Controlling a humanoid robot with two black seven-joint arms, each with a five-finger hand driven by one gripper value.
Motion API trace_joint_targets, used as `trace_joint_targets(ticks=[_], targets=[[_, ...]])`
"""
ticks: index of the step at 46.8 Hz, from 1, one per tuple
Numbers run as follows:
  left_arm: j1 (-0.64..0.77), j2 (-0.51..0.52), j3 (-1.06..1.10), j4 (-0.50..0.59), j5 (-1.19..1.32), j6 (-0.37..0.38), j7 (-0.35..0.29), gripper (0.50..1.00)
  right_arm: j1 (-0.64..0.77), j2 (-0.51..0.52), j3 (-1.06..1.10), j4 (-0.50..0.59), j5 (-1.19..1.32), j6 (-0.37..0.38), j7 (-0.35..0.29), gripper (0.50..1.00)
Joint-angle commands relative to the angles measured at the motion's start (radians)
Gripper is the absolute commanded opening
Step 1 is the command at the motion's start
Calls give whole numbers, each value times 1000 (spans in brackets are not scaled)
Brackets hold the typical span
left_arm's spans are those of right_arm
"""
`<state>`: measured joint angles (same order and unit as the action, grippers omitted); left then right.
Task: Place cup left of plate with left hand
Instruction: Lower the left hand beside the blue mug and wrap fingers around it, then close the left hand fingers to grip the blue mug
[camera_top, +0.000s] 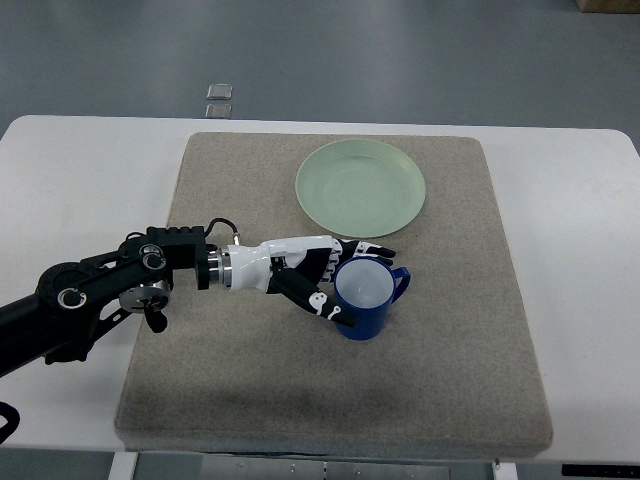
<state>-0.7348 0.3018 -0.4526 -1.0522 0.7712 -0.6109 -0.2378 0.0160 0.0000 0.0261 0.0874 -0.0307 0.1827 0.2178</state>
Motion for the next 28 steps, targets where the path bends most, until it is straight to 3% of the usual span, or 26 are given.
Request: trace_joint_targets(ticks=[1,28], targets=[[0,-9,0,1,2,0,0,999,-1,0,0,0,0,0,0,932],[0,-33,12,38,5,3,0,981,-1,0,0,0,0,0,0,932]])
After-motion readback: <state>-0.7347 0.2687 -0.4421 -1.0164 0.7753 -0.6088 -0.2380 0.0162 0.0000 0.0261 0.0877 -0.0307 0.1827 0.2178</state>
